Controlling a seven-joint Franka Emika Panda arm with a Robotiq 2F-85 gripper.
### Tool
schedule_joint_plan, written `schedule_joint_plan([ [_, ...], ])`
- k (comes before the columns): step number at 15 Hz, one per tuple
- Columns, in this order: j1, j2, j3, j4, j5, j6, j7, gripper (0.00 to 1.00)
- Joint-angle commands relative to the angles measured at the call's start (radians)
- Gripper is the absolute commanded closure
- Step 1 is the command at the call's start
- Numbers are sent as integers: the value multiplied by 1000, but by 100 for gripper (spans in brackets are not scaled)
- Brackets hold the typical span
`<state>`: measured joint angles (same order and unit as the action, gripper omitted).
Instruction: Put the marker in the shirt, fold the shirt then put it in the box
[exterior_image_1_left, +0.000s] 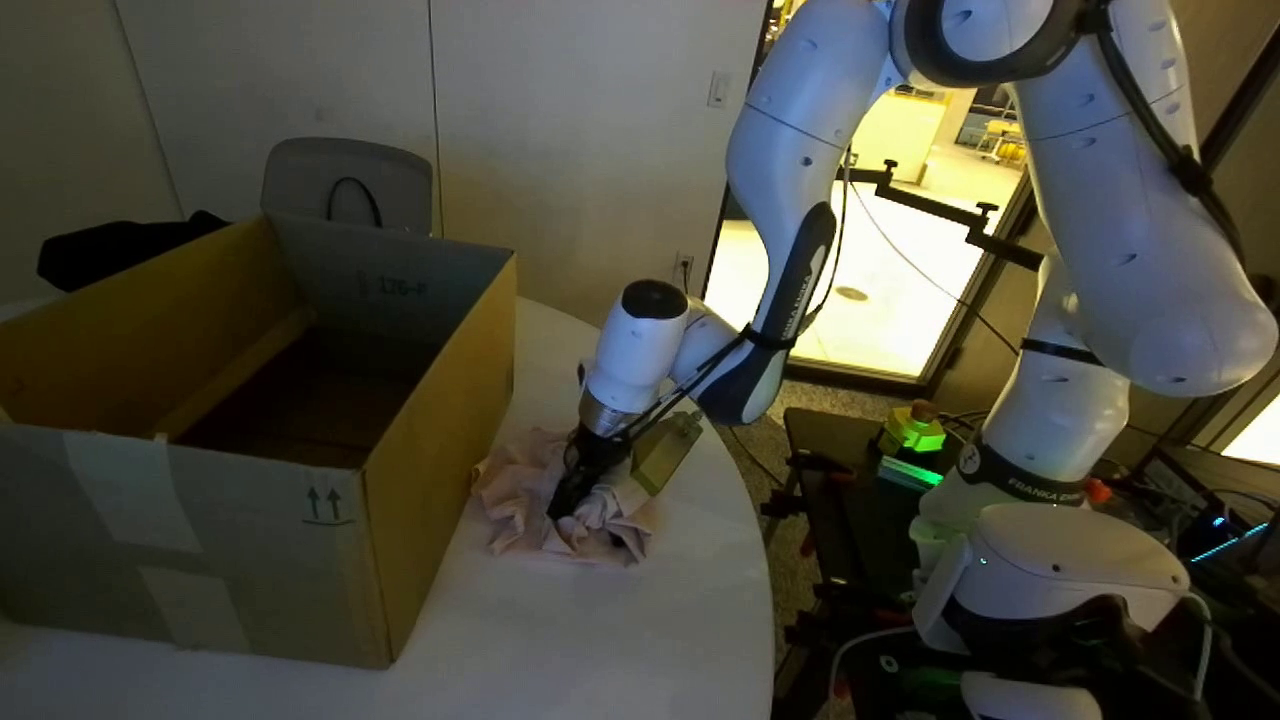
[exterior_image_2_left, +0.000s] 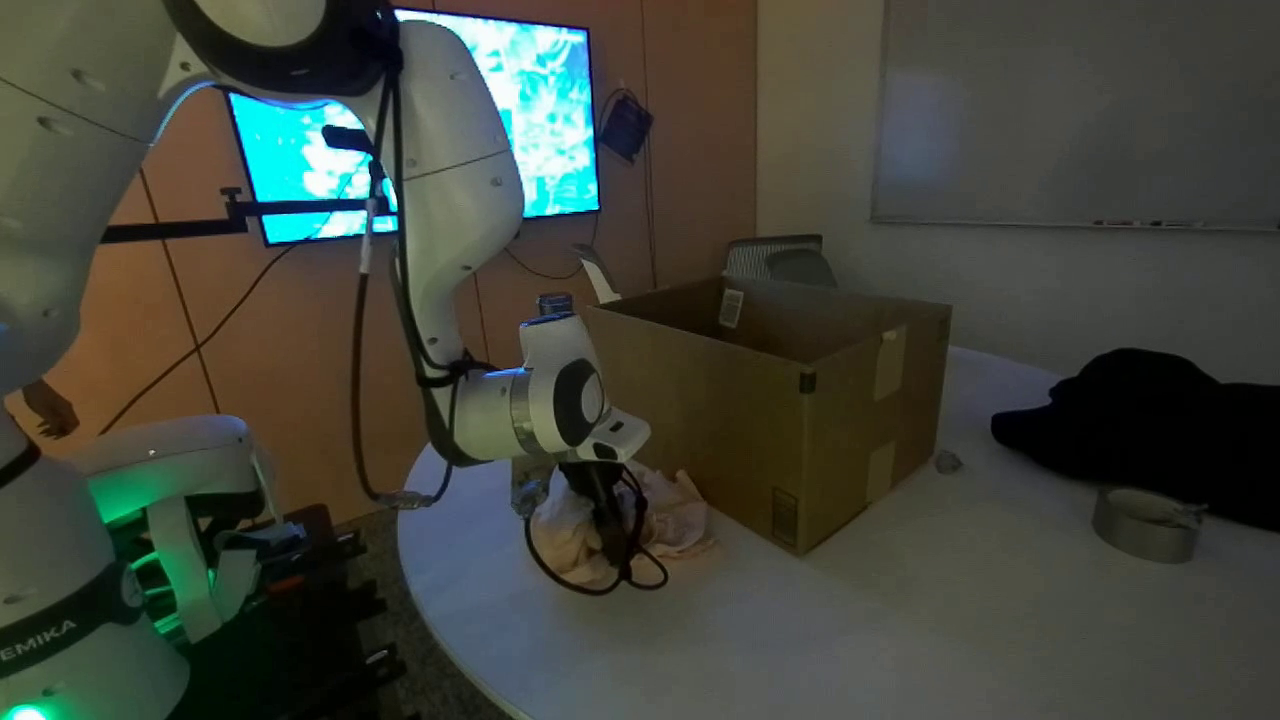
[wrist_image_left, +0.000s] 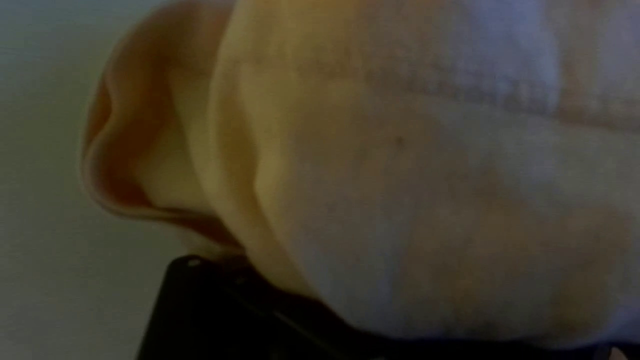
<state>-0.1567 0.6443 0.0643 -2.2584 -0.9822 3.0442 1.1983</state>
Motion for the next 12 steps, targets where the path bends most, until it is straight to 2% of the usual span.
schedule_joint_plan([
  [1, -58, -36, 73, -41, 36, -67, -74, 78],
  [2, -71, -51, 95, -46, 46, -92, -88, 87],
  [6, -132, -96, 199, -56, 131, -193, -173, 95],
  [7, -40, -130, 133, -74, 282, -181, -280, 94],
  [8, -40, -146, 146, -75, 345, -202, -326, 92],
  [9, -10, -175, 132, -78, 430, -222, -388, 93],
  [12, 113, -278, 54, -74, 627, -306, -537, 90],
])
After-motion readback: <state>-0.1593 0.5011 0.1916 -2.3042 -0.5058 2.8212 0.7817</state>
